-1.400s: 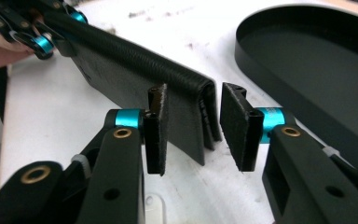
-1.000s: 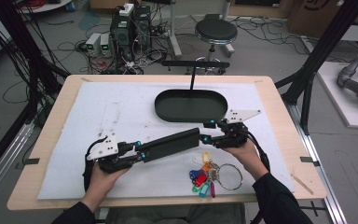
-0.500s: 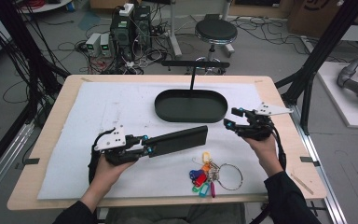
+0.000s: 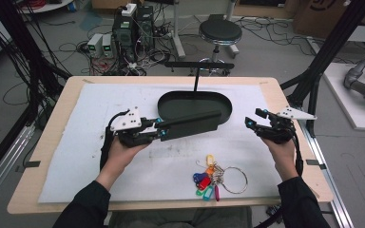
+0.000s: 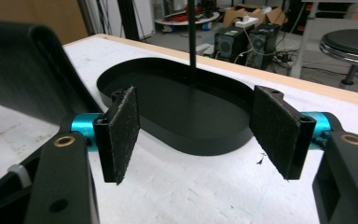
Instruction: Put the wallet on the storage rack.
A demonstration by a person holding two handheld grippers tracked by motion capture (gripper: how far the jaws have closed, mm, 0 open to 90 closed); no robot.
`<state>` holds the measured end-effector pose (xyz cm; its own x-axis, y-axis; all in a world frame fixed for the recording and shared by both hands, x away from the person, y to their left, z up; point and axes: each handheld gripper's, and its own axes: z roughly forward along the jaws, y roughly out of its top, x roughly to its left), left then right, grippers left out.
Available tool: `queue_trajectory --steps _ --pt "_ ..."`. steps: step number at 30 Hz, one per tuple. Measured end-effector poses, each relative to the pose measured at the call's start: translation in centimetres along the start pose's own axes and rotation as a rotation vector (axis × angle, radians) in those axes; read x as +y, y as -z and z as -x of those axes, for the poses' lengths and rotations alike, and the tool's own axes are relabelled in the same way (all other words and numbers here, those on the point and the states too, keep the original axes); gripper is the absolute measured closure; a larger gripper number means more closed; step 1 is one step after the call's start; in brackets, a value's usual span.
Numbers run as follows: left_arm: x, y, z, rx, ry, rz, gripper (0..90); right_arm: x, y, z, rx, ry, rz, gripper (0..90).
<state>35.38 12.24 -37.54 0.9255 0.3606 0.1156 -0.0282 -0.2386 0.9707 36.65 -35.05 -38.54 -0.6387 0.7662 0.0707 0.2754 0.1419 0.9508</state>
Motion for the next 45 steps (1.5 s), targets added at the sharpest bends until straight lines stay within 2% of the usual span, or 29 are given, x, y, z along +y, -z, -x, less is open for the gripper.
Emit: queue_trajectory --steps 11,17,20,31,34,40,45 --pt "0.5 -2.4 -2.2 0.051 -0.004 0.012 74.9 -0.2 0.4 0.5 -0.031 -0.021 0.011 33.8" --pt "0.5 -3.6 -3.7 0.074 0.020 0.006 74.9 -0.2 0.4 0.7 -0.041 -0.022 0.013 33.8" --pt "0.6 -4.3 -4.4 0.085 0.010 0.010 74.9 -0.2 0.4 0.8 -0.045 -0.027 0.017 33.8" --pt "0.6 -6.7 -6.2 0.103 0.017 -0.004 74.8 -0.3 0.5 0.9 -0.045 -0.036 0.017 33.9" --pt "0.3 -7.3 -6.7 0.118 0.017 -0.001 74.8 -0.3 0.5 1.0 -0.045 -0.035 0.019 33.8" --pt "-0.9 -8.7 -7.7 0.142 0.050 -0.008 74.7 -0.3 0.5 1.1 -0.045 -0.042 0.019 33.9" --pt "-1.7 -9.6 -8.3 0.147 0.082 -0.001 74.7 -0.3 0.5 1.2 -0.044 -0.042 0.019 33.9"
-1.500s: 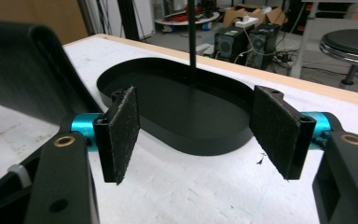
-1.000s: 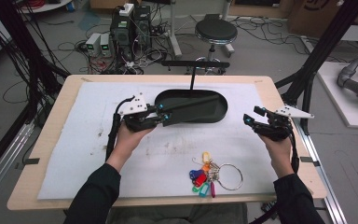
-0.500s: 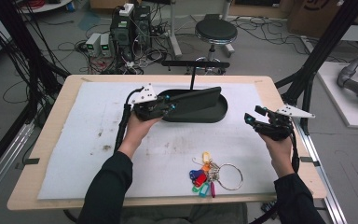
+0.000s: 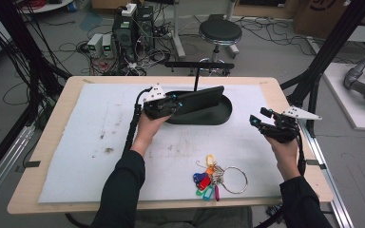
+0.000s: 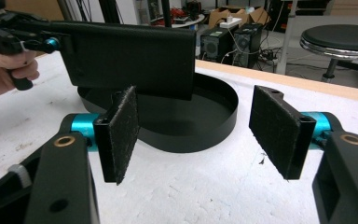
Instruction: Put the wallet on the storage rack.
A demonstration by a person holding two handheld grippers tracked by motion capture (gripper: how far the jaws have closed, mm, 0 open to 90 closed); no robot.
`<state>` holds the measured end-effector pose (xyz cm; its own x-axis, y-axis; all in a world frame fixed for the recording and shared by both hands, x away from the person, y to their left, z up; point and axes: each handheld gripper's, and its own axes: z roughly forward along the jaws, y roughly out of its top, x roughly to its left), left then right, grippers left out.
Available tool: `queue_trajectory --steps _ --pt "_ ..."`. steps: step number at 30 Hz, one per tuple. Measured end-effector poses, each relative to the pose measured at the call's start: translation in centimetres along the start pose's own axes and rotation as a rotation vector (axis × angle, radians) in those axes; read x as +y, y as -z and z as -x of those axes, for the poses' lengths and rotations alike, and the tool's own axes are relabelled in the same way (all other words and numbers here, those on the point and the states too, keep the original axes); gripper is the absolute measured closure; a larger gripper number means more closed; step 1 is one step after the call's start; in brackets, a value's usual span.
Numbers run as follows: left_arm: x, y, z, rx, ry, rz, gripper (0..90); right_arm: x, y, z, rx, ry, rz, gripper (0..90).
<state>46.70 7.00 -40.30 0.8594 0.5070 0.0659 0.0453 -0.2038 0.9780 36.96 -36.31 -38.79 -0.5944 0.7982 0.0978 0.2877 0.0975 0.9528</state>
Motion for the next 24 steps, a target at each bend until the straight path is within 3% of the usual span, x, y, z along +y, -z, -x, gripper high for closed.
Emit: queue_trajectory --steps 7,11,18,24 --pt "-1.3 -0.9 -0.7 0.016 0.051 0.021 74.8 0.0 -0.1 -0.1 0.002 0.004 -0.004 33.8" --pt "-1.9 -1.3 -1.0 0.026 0.041 0.016 74.7 0.0 0.0 0.0 0.000 0.001 -0.003 33.9" --pt "-2.8 -1.5 -1.6 0.030 0.078 0.041 74.6 -0.1 -0.1 0.1 0.002 -0.003 -0.006 33.9" --pt "-3.0 -1.3 -1.8 0.031 0.093 0.032 74.5 -0.1 -0.2 0.1 0.004 -0.005 -0.011 33.9"
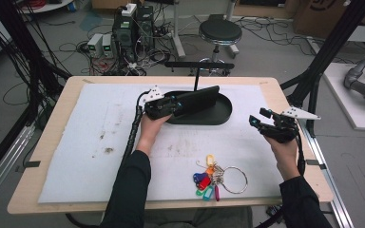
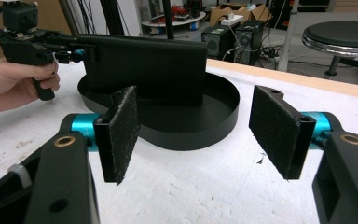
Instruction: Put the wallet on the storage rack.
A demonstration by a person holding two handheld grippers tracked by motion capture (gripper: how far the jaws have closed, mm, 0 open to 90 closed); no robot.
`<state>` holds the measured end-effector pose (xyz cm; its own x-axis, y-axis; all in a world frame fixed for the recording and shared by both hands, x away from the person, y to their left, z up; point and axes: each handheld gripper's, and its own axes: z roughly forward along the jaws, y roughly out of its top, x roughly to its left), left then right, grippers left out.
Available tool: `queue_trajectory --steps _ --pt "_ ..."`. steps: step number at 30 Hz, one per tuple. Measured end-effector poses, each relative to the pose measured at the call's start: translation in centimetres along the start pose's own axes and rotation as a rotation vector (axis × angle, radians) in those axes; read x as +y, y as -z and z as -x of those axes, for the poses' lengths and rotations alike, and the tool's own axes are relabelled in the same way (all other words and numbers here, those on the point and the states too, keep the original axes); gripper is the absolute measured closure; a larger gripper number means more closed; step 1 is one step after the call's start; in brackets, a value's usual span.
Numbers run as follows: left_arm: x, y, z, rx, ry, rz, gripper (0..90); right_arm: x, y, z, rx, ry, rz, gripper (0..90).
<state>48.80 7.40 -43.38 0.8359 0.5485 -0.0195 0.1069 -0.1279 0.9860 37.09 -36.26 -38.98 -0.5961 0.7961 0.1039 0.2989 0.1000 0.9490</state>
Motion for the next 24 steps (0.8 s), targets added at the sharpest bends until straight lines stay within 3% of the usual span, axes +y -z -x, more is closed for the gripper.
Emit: queue_trajectory --steps 8,24 --pt "-0.17 0.16 -0.13 0.008 0.031 -0.030 74.3 0.00 0.00 -0.01 -0.002 0.001 0.000 33.9" --pt "-0.66 0.06 -0.09 0.026 0.036 -0.094 72.4 -0.04 -0.14 0.02 -0.002 0.007 -0.007 34.0"
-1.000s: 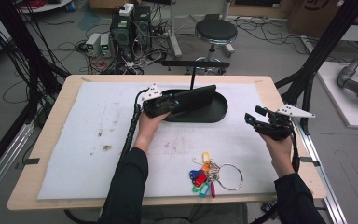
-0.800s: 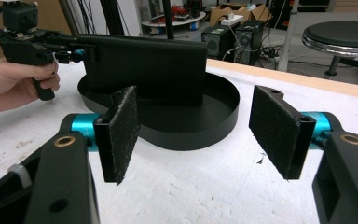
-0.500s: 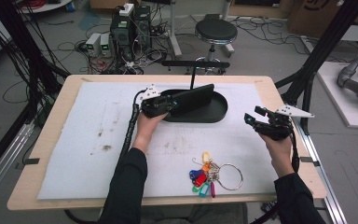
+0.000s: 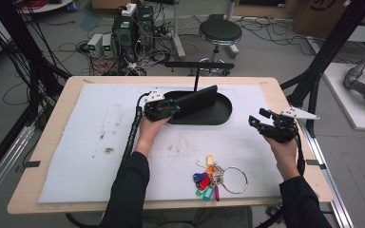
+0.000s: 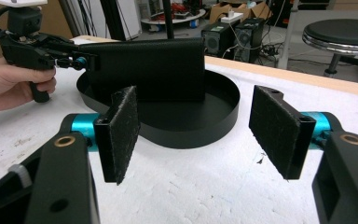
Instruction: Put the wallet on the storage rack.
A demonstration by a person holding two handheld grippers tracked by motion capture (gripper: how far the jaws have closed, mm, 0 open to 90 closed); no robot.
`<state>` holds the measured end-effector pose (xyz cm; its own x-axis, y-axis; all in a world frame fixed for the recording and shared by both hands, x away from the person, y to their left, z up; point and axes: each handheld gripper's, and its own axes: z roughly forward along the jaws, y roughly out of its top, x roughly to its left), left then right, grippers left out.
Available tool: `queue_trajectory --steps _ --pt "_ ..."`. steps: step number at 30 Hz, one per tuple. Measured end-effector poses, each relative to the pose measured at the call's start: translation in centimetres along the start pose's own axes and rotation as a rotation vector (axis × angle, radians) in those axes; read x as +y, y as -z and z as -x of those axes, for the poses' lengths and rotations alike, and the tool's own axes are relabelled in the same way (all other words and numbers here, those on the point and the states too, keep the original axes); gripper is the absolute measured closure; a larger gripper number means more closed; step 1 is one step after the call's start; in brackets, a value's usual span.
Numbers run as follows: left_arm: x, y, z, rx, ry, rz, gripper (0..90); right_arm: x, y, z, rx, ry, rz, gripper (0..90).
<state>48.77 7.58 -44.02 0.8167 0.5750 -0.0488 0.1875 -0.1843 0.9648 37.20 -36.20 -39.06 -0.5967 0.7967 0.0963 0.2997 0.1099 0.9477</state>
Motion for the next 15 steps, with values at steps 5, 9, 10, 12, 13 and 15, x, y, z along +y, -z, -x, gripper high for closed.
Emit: queue_trajectory --steps 5,9,10,12,13,15 --pt "0.10 0.00 0.11 0.015 0.008 -0.008 68.4 -0.01 -0.01 0.01 -0.001 -0.004 -0.002 34.0" --pt "0.05 0.02 0.07 0.035 0.036 -0.021 57.6 -0.02 -0.08 0.00 0.000 -0.002 -0.003 34.0" --pt "0.09 0.00 0.13 0.046 0.026 -0.032 54.3 -0.02 -0.09 -0.01 0.001 -0.001 -0.003 34.0" --pt "0.15 0.01 0.18 0.063 0.020 -0.048 44.4 -0.03 -0.09 0.01 -0.001 -0.003 -0.006 34.0" --pt "0.17 0.01 0.21 0.068 0.020 -0.053 44.4 -0.03 -0.09 0.01 -0.001 -0.003 -0.006 34.0" --pt "0.24 0.05 0.28 0.080 0.018 -0.067 39.5 -0.04 -0.11 0.05 -0.003 -0.002 -0.006 34.0"
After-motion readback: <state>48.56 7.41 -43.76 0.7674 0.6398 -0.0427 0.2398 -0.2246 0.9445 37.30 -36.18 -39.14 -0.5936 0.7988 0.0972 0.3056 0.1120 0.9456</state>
